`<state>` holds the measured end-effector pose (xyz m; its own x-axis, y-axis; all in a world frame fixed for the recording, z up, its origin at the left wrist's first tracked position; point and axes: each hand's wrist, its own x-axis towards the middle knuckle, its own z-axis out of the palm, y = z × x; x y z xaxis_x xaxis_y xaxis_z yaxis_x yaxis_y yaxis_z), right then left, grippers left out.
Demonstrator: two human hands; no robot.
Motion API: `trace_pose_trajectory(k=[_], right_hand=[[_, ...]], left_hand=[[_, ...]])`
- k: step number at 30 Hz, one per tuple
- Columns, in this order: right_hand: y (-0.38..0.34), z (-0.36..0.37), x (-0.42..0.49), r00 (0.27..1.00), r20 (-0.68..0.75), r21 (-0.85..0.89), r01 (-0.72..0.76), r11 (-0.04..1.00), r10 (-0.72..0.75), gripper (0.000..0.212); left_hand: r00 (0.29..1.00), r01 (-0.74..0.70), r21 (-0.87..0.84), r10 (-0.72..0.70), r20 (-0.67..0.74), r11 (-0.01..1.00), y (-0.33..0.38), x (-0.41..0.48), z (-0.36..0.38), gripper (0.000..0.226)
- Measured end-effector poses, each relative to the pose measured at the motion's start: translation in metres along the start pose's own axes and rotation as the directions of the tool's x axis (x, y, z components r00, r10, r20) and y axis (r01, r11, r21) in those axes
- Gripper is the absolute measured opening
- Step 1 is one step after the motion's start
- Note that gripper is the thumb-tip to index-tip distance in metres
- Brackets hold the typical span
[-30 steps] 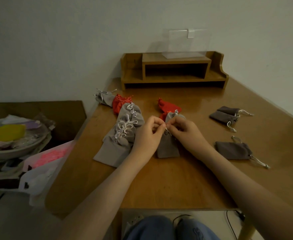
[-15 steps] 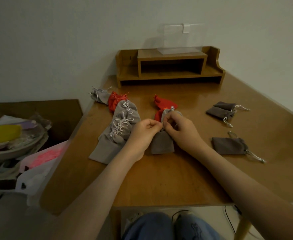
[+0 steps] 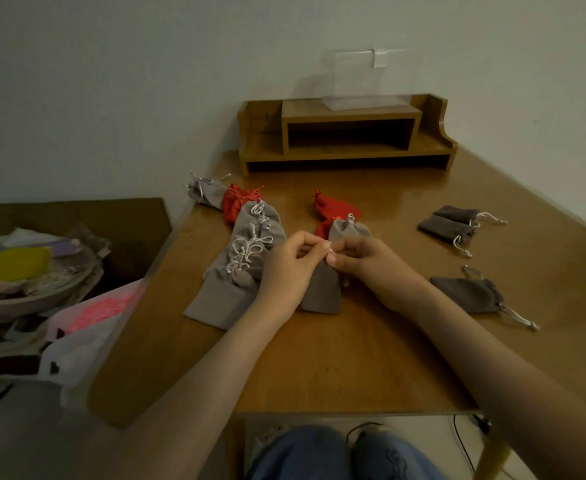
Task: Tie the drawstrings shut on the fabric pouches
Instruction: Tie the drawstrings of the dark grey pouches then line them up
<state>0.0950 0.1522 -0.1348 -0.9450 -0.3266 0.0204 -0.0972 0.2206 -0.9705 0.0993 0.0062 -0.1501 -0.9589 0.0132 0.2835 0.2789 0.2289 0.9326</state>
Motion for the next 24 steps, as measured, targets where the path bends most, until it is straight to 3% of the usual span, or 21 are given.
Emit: trace_pose_trajectory(k=[4,11,24], right_hand=[[-0.0006,-0.0035,0.0018,0.997,0.005,0.124,-0.078,0.989,0.078,0.013],[0.0013,-0.0038,0.0049,0.999,0.013,0.077,-0.051,0.996,0.05,0.012],[-0.0014,-0.0079,0.001,0.998,0.058,0.154,-0.031,0.988,0.023,0.024]], left_hand=[[0.999,-0.045,0.031,0.045,0.009,0.998,0.0013,-0.0008,0.001,0.012],[0.999,0.023,-0.095,-0.02,0.037,0.995,0.0066,-0.0012,0.0,0.018],[1.0,0.016,-0.078,-0.015,0.013,0.997,0.0064,-0.0015,0.0011,0.013]])
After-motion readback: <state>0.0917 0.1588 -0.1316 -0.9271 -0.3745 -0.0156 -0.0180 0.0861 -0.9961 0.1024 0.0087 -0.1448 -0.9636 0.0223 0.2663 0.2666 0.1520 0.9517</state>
